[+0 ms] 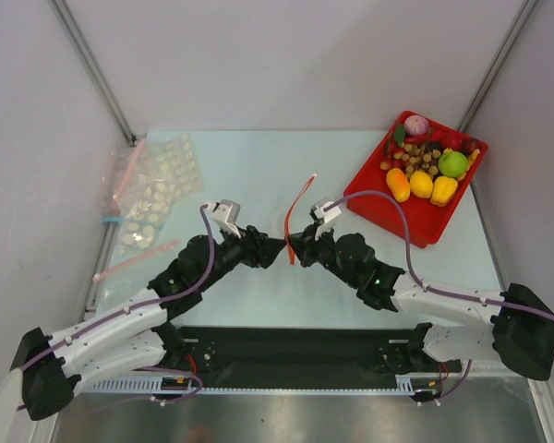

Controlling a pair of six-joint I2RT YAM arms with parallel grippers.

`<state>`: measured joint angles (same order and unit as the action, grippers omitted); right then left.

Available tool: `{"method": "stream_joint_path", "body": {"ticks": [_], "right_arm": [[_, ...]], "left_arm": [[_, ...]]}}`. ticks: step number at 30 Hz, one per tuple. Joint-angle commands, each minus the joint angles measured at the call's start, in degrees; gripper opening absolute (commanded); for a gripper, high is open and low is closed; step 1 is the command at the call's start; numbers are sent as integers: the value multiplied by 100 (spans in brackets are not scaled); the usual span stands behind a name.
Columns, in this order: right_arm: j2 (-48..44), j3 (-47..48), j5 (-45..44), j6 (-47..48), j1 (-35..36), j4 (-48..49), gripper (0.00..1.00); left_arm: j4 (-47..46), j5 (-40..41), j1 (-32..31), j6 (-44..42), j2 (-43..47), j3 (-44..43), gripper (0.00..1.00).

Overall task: Place the food in the zip-top bag and seal the zipper
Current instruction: Open the zipper of the food storage bag.

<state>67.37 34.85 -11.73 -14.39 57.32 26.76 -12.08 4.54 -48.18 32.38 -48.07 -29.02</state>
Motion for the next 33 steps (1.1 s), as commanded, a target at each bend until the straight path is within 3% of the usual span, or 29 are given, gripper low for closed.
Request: {"method": "stream_joint_path", "body": {"ticks": [1,4,8,10,17,24,33], "right_arm": [[-137,-5,311,-257,-37,83,0],[-189,-48,303,-327,-89,75,0],[-339,-215,617,-695,-492,171,0],[-409,-320,846,-1056,-686,241,0],[-559,-216,839,-2032,-1205,-284,0],[-883,21,505,-2568,-1276,-1015,0],[-1279,-22,663,-2814,-1452,-1226,0]], "left_arm": [[12,30,-86,-241,-219,-377,71],[12,-58,-104,-241,-378,-447,73],[-92,-111,-139,-381,-352,-421,87],[-172,-76,-200,-582,-264,-368,89],[-506,135,-472,-1672,-254,-280,89],[-866,1136,-1472,-3428,-921,-456,86],[-1569,2235,-2309,-5065,-1837,-474,86]]}}
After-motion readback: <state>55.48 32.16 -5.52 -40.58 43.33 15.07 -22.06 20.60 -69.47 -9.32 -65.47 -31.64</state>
